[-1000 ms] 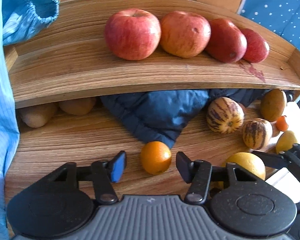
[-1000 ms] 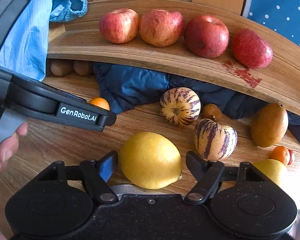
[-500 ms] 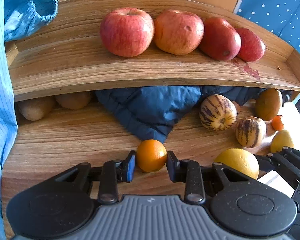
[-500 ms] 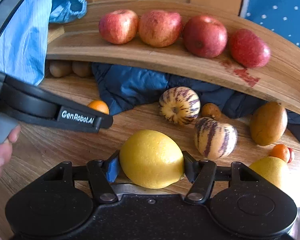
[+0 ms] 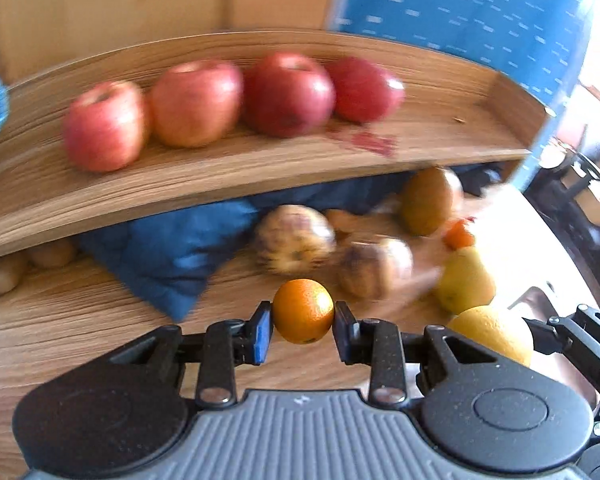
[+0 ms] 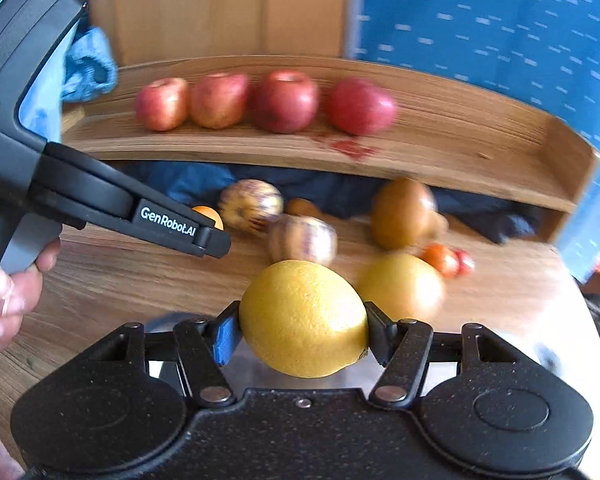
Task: Organize fruits
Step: 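Carry the orange and lemon onto the tray and open both tools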
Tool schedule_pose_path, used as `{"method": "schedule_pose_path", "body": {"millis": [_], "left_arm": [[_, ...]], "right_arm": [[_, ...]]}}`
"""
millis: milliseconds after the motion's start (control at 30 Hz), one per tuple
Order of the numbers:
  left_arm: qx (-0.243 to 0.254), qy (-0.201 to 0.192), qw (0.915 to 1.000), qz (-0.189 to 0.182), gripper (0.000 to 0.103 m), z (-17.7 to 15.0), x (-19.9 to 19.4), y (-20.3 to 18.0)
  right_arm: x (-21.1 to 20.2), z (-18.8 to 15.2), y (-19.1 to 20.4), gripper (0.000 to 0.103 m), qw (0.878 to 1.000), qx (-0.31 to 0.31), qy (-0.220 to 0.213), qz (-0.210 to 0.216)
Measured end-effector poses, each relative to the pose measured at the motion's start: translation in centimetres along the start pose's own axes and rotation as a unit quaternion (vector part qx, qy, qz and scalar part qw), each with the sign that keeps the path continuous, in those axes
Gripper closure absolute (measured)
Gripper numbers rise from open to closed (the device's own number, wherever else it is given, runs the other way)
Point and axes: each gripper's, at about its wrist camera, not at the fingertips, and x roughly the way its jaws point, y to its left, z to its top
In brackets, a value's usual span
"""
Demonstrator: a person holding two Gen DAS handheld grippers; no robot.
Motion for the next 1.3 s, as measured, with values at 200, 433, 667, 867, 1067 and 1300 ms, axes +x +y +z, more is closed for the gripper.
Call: {"method": "schedule_pose_path", "body": {"millis": [200,433,667,867,1067,1300], "left_arm": [[0.061,0.020,0.9967,-0.049,0.068,-0.5,1.0,-6.2],[0.138,0.052,0.9832,-0.108,0.068,-1.4,2.4,-13.6],[0.194,0.081,0.9682,-0.136,0.068,-2.4,3.4,-17.7],[0.211,0.095,0.9630,-0.138,0.068,-2.9,4.1,-18.7],[0.202,0.093,0.9655,-0.135,0.068,-2.8,4.2,-18.5],[0.156,0.094,0.9780,-0.101,0.042,-2.9,2.8,-17.0]], "right_arm": [[-2.9,-3.1,-3.6,0.039,0.997,0.058,0.011,-0.059],[-5.2,-7.1,-7.4,0.039,0.982,0.131,0.038,-0.127],[-6.0,-9.6,-8.8,0.039,0.971,0.174,0.054,-0.152],[-5.9,-10.3,-8.3,0.039,0.970,0.183,0.059,-0.152],[-6.0,-10.4,-8.2,0.038,0.973,0.172,0.056,-0.147],[-7.1,-10.4,-7.5,0.019,0.978,0.163,0.029,-0.123]]}}
